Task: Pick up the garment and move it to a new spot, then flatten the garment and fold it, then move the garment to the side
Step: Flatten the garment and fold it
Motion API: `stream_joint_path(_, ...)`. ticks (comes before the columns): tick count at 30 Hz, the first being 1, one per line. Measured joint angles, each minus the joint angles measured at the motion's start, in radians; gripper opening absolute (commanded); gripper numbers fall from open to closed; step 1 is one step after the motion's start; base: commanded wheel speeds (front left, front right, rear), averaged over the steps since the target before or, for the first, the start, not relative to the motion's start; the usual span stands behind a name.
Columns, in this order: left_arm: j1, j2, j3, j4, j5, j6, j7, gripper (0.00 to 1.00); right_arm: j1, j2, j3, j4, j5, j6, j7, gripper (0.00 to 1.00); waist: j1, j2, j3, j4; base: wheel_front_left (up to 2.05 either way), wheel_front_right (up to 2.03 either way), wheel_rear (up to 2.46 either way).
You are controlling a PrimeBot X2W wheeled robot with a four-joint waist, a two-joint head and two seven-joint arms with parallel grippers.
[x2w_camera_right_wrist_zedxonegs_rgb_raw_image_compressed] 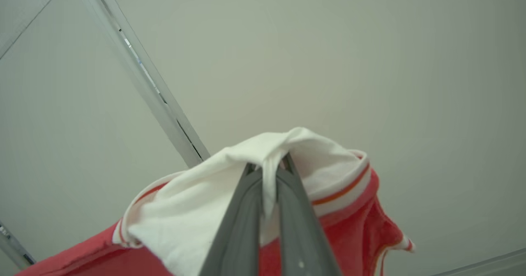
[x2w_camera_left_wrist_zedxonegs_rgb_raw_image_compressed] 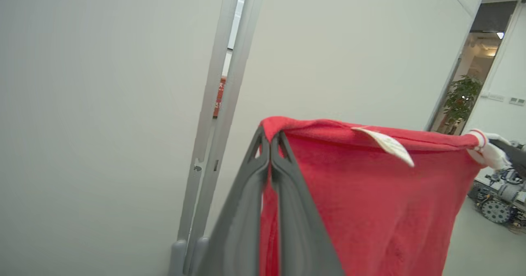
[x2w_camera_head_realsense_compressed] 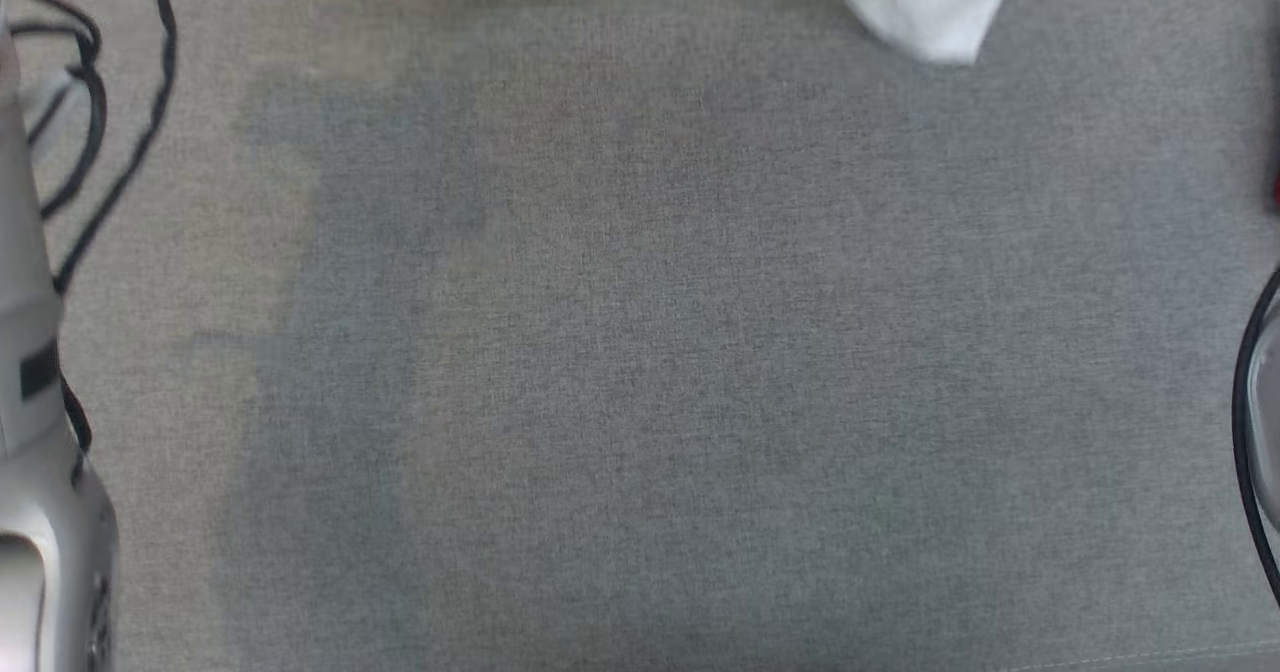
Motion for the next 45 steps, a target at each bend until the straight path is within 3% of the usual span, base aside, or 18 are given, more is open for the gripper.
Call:
stream_joint_path(3, -0.15, -0.009, -0.01, 0.204, 0.093, -0.017, -0.178, 0.0, -0.099, 0.038, 0.033, 0.103, -0.029, 0.0, -0.112, 0.0, 0.0001, -0.0001, 0.056, 0.002, 0.0, 0.0, 0.0)
stream_joint_path(7, -0.222, -0.016, -0.064, 0.366, 0.147, -0.044, -0.311, 0.0, -0.116, 0.053, 0.077, 0.169, 0.029, 0.0, -0.166, 0.0, 0.0, 0.0, 0.104, -0.004, 0.0, 0.0, 0.0)
stream_joint_path(10, -0.171, -0.002, -0.159, 0.456, 0.17, -0.055, -0.396, 0.0, 0.015, 0.04, 0.156, 0.18, 0.09, 0.0, -0.193, 0.0, 0.0, 0.0, 0.12, -0.019, 0.0, 0.0, 0.0)
stream_joint_path(14, -0.006, 0.016, -0.27, 0.477, 0.081, -0.055, -0.45, 0.0, 0.238, 0.015, 0.217, 0.146, 0.204, 0.0, -0.208, 0.0, -0.0001, 0.0, 0.101, -0.027, 0.0, 0.0, 0.0)
stream_joint_path(20, 0.308, 0.088, -0.397, 0.378, 0.012, -0.056, -0.489, 0.0, 0.653, -0.058, 0.301, -0.041, 0.342, 0.0, -0.254, 0.0, -0.0004, 0.0, 0.033, -0.032, 0.0, 0.0, 0.0)
stream_joint_path(23, 0.495, 0.098, -0.348, 0.295, 0.039, -0.056, -0.49, 0.0, 0.868, -0.115, 0.333, -0.122, 0.356, 0.0, -0.3, 0.0, -0.0005, 0.0, -0.01, -0.03, 0.0, 0.0, 0.0)
stream_joint_path(28, 0.894, 0.029, -0.214, 0.108, 0.089, -0.05, -0.493, 0.0, 1.229, -0.17, 0.36, -0.197, 0.362, 0.0, -0.33, 0.0, -0.0005, 0.0, -0.1, -0.023, 0.0, 0.0, 0.0)
stream_joint_path(34, 1.313, -0.092, -0.102, -0.094, 0.172, -0.009, -0.493, 0.0, 1.564, -0.165, 0.333, -0.217, 0.352, 0.001, -0.352, 0.0, -0.0005, 0.0, -0.21, -0.015, 0.0, 0.0, 0.0)
stream_joint_path(39, 1.425, -0.151, -0.09, -0.182, 0.226, -0.023, -0.493, 0.0, 1.648, -0.156, 0.312, -0.289, 0.355, 0.0, -0.334, 0.0, -0.0006, 0.0, -0.253, 0.007, 0.0, 0.0, 0.0)
stream_joint_path(45, 1.323, -0.144, -0.12, -0.194, 0.223, -0.038, -0.468, 0.0, 1.51, -0.207, 0.255, -0.324, 0.288, 0.0, -0.213, 0.0, -0.0005, 0.0, -0.244, 0.004, 0.0, 0.0, 0.0)
